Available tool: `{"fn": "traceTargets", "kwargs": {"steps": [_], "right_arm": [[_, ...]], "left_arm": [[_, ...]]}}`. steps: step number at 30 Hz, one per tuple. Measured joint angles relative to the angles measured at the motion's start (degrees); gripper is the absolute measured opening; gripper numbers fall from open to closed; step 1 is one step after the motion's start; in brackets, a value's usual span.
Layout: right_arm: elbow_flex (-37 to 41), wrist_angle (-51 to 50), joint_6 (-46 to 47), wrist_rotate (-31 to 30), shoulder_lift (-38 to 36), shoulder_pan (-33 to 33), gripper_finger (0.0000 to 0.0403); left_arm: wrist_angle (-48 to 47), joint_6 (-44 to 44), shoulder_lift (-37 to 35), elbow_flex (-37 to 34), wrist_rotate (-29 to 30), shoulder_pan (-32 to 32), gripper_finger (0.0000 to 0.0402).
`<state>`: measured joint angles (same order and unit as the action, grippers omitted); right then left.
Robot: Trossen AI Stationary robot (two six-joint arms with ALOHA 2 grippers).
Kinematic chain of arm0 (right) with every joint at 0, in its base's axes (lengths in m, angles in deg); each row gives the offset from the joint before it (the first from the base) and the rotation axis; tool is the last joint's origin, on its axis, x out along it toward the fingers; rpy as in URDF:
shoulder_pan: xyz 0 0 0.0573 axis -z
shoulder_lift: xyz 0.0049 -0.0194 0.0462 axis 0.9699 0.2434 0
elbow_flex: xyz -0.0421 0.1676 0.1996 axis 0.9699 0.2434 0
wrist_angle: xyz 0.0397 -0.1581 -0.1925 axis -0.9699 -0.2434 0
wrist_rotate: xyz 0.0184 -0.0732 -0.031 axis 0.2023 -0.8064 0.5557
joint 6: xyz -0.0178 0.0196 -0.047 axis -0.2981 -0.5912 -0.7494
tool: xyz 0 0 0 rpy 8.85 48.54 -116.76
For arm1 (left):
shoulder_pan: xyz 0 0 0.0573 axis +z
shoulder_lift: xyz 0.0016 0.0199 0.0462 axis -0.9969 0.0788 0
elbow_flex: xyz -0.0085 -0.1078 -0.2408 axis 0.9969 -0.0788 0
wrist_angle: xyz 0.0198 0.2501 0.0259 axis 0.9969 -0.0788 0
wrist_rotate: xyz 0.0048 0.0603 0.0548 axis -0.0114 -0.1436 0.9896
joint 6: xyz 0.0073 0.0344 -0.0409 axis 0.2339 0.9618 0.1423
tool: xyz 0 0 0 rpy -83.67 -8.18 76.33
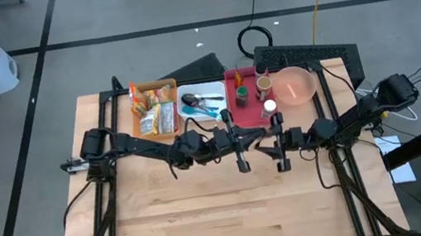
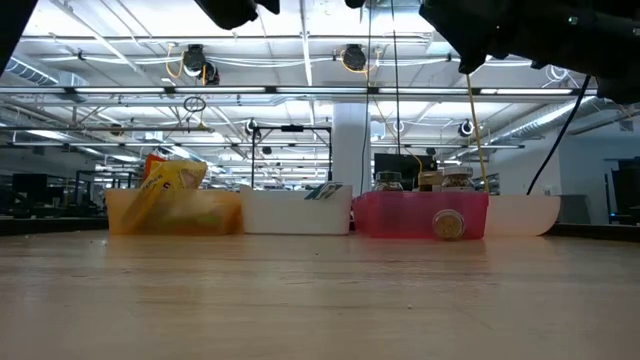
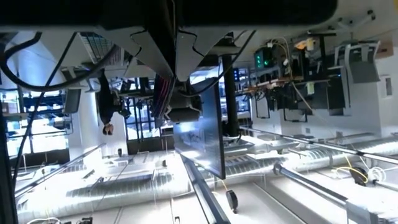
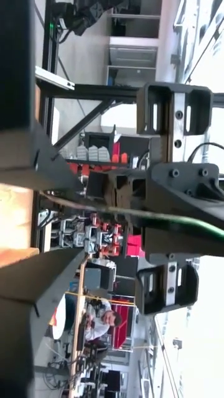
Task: Pick & Place Food Item
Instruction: Put the purple spoon into the white bin
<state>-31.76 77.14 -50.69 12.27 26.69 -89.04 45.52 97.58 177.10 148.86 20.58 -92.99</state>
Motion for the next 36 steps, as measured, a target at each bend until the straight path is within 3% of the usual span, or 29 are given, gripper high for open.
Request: {"fn": "traceTargets", "kwargs": {"steps": [8,17,26,30,36], "right_arm": [[0.0,-0.93,-0.15,-0.21,0.0,0.0,0.0014],[-0.05,-0.75,-0.6,-2.97,-0.13,0.09,0.0003],[-0.03,-7.24,-1.96,-3.49,-3.45,0.46,0.0001],[-1.67,-19.24,0.0,-4.41,-8.78,1.95,0.0001],[-12.11,-53.64,3.61,-4.27,-14.41,5.06,0.0]], "left_arm": [[-0.18,0.2,0.0,0.0,0.94,0.46,0.0009],[-3.38,0.12,-2.11,0.0,-0.65,2.16,0.005],[-26.67,-1.06,-12.93,0.0,-4.63,2.38,0.0153],[-37.13,-1.11,-17.47,0.04,-4.92,2.0,0.0206],[-52.65,-0.96,-24.46,0.04,0.31,0.82,0.0247]]}}
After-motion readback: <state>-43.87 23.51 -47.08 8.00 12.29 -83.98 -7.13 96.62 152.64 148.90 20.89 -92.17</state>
